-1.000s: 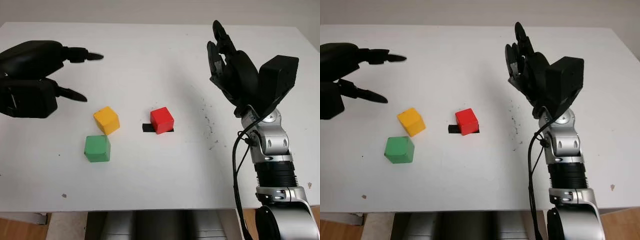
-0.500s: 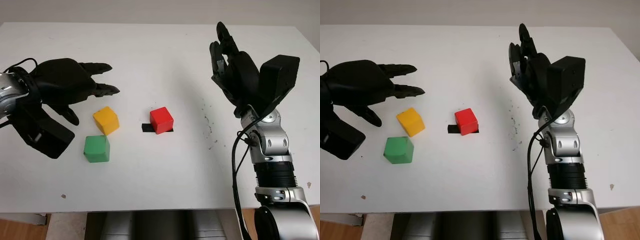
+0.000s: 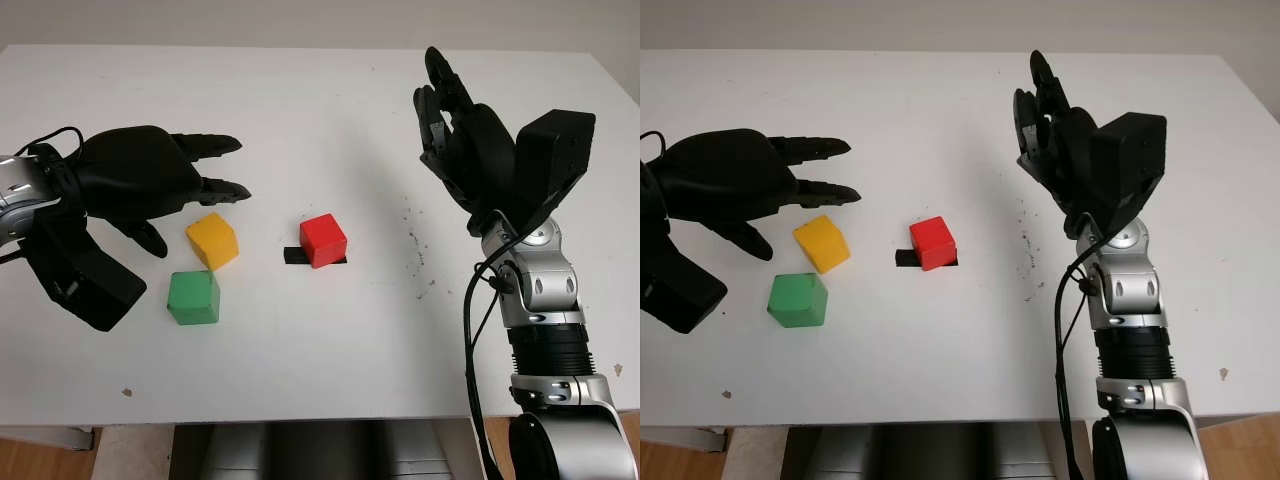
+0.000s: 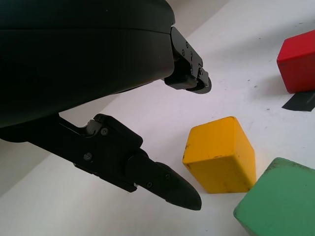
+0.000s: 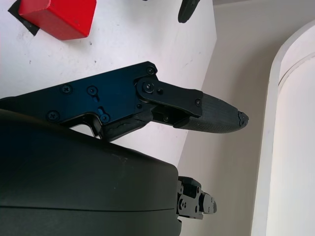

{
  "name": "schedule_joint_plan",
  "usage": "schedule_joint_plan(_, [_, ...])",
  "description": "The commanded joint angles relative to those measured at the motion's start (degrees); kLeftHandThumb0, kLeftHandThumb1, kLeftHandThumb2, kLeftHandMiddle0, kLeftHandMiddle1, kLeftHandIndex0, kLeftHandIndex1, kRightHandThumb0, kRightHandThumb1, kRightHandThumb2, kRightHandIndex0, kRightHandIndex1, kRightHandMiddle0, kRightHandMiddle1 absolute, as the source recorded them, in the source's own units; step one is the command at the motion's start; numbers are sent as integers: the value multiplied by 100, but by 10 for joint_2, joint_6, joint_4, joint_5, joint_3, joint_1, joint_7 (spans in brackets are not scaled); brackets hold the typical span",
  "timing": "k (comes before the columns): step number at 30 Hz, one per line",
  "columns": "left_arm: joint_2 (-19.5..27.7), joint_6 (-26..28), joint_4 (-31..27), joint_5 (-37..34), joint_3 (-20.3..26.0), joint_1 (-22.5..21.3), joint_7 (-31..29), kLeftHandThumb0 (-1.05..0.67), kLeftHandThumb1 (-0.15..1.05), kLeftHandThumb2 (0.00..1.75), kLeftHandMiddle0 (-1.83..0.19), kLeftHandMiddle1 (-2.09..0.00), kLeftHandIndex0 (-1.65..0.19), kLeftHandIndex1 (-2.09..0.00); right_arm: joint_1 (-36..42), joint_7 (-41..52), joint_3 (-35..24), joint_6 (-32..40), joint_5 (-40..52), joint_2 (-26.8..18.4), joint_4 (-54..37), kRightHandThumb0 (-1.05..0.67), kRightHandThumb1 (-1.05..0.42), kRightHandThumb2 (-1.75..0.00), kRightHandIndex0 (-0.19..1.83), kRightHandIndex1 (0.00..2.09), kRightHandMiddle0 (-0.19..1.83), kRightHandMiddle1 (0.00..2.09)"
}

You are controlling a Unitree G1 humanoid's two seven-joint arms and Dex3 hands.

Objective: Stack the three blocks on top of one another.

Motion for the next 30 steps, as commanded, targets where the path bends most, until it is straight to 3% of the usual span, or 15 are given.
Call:
schedule_joint_plan(1, [-8,-4,2,-1,-8,1,3,-60,82,6,-1,-5,-36,-7,6,3,1,4,0,-5,-14,-73,-105,-68,-12,4,-9,5])
schedule_joint_plan(13, [-37,-19,35,28,-27,3,66,-70,83,6,-6,-7,-49,-12,11,5,0,10,-3,-7,-23,-74,-105,-67,-12,5,-9,5])
schedule_joint_plan(30, [-51,7,56,112,-64,-6,136,-71,87,6,-5,-6,-59,-19,15,4,-6,7,-1,-8,-26,-74,-105,-65,-11,6,-8,6])
